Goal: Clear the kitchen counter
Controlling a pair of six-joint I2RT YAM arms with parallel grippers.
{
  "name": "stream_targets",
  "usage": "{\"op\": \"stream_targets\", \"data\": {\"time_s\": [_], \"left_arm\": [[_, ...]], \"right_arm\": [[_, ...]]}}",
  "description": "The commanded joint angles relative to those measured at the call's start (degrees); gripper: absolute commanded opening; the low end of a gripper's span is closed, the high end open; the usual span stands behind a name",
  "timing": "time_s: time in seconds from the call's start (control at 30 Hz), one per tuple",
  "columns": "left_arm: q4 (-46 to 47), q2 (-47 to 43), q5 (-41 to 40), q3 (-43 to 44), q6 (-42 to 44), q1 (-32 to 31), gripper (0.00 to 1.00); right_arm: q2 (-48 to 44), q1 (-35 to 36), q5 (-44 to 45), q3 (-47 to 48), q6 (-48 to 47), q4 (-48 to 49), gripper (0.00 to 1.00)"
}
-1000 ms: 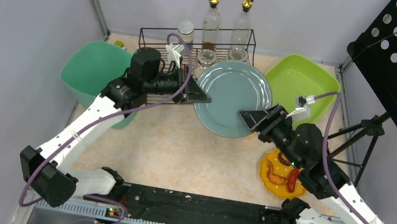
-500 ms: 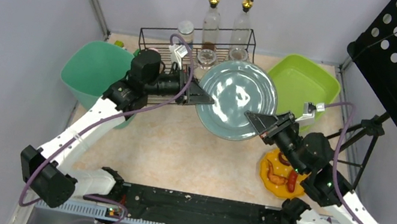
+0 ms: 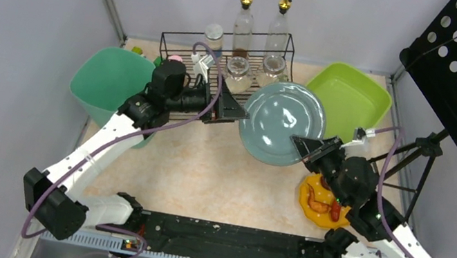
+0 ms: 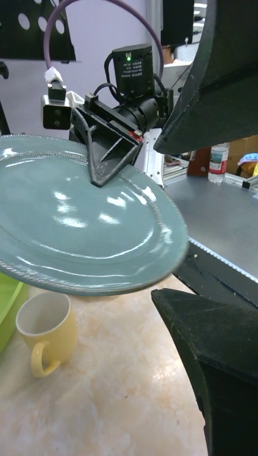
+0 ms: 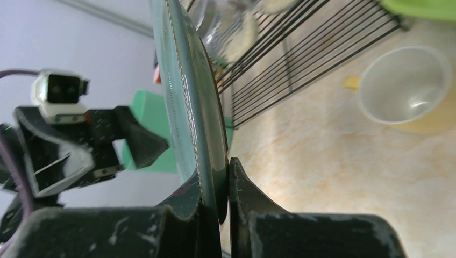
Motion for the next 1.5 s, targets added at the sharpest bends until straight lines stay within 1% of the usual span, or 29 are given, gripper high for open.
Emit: {"op": "stream_targets", "data": {"time_s": [0.0,0.07,0.17,0.3,0.5,0.6,0.77,0.83,0.97,1.03,1.13,1.2,1.3,1.47], "left_arm": [[-2.67,-3.38,-3.95,3.30,5.76,0.29,0.99],[-5.12,-4.06,-6.00,3.57,7.63,0.27,0.99],[-7.42,-4.89,-8.01,3.45,9.46,0.30,0.99],[-7.96,-6.20,-8.25,1.74,10.67,0.27,0.99],[-9.69,-7.63,-7.88,0.47,12.14,0.30,0.99],[-10.18,-8.36,-7.46,-0.06,12.50,0.30,0.99],[-9.79,-9.74,-6.30,-1.99,12.41,0.28,0.99],[-9.70,-10.56,-6.00,-2.93,12.33,0.24,0.99],[-10.44,-12.13,-5.57,-3.66,12.67,0.33,0.99],[-11.13,-12.70,-5.70,-3.50,13.00,0.29,0.99],[-11.84,-13.50,-5.43,-3.48,13.05,0.27,0.99],[-12.06,-13.85,-5.27,-3.65,13.04,0.29,0.99],[-12.32,-13.94,-5.27,-3.75,13.07,0.26,0.99],[-13.07,-14.05,-5.29,-3.55,13.14,0.27,0.99]], "right_arm": [[-2.32,-0.41,11.29,2.70,-1.66,1.87,0.00],[-1.93,-0.41,13.80,3.62,-0.85,-0.19,0.00],[-1.38,-0.41,18.25,4.09,2.81,-2.45,0.00],[-0.34,-0.42,25.67,3.89,4.99,-1.31,0.00],[3.64,-0.44,36.79,7.34,3.63,0.64,0.00],[7.11,-0.48,42.33,8.97,3.46,1.37,0.00],[14.33,-0.65,52.24,9.67,2.98,6.48,0.00],[17.66,-1.72,55.29,10.11,3.73,7.66,0.00],[23.39,-6.55,53.90,10.29,7.43,10.47,0.00],[26.56,-8.76,53.83,10.73,6.32,13.99,0.00],[31.97,-12.78,53.52,12.56,7.56,16.23,0.00],[35.28,-16.16,51.33,13.71,8.90,16.98,0.00],[40.53,-21.11,45.45,15.67,14.66,15.80,0.00],[47.50,-25.41,40.98,17.98,21.28,15.68,0.00]]}}
